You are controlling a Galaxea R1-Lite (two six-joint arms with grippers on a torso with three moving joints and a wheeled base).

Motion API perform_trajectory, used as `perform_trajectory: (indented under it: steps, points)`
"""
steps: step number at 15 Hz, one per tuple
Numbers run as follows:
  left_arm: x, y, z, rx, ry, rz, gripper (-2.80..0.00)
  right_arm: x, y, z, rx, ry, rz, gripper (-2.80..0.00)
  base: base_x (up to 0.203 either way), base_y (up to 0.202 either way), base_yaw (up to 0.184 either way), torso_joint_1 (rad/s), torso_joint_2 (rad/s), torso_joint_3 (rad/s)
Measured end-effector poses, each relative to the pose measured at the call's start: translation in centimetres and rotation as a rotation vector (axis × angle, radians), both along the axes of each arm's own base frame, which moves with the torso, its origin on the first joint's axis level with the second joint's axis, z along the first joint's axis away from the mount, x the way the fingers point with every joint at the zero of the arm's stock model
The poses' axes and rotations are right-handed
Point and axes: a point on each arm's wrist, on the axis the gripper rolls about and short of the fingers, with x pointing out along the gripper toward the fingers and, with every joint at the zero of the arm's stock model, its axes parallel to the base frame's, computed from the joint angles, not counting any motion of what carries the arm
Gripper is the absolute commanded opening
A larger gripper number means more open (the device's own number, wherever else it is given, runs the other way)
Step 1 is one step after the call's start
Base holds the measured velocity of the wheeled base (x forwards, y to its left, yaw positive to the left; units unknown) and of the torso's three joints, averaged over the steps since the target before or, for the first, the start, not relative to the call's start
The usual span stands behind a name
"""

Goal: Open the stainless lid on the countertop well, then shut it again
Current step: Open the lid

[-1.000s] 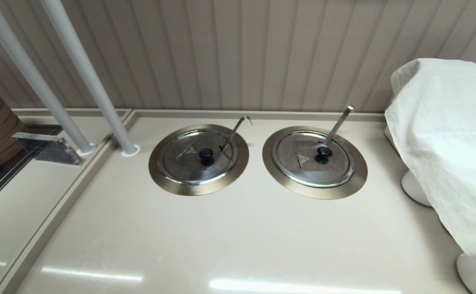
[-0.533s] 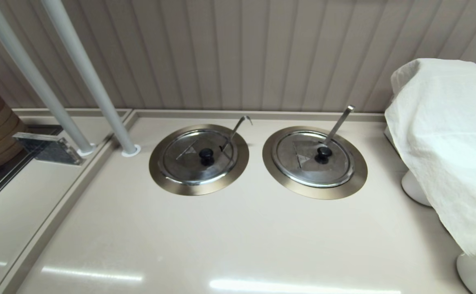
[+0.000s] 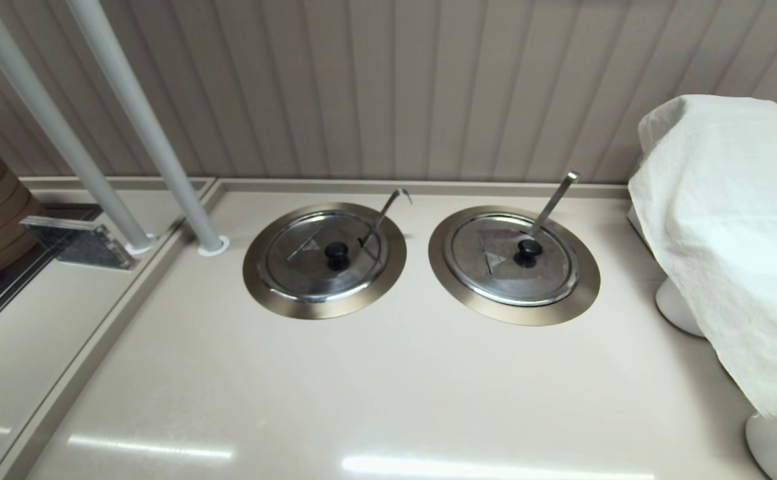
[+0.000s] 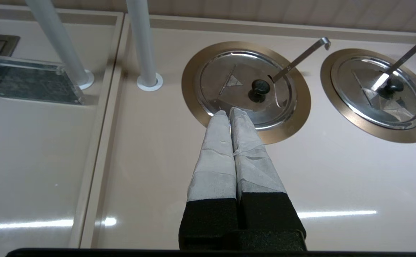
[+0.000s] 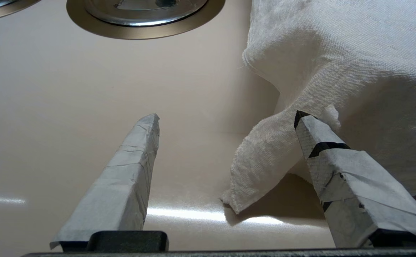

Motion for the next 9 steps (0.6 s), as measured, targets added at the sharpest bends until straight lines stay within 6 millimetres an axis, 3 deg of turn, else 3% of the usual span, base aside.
perform_trajectory:
  steps: [5,9]
  points:
    - [11.2,-2.4,0.8,0.01,0.111,0.007,-2.8,0.0,0.0,0.0,0.0,0.0,0.0,0.0,0.0,0.0,0.0,0.0,0.0,0.0]
    - [18.8,-6.3,-1.2,0.021,0.067,0.058,-2.8,0.0,0.0,0.0,0.0,0.0,0.0,0.0,0.0,0.0,0.0,0.0,0.0,0.0]
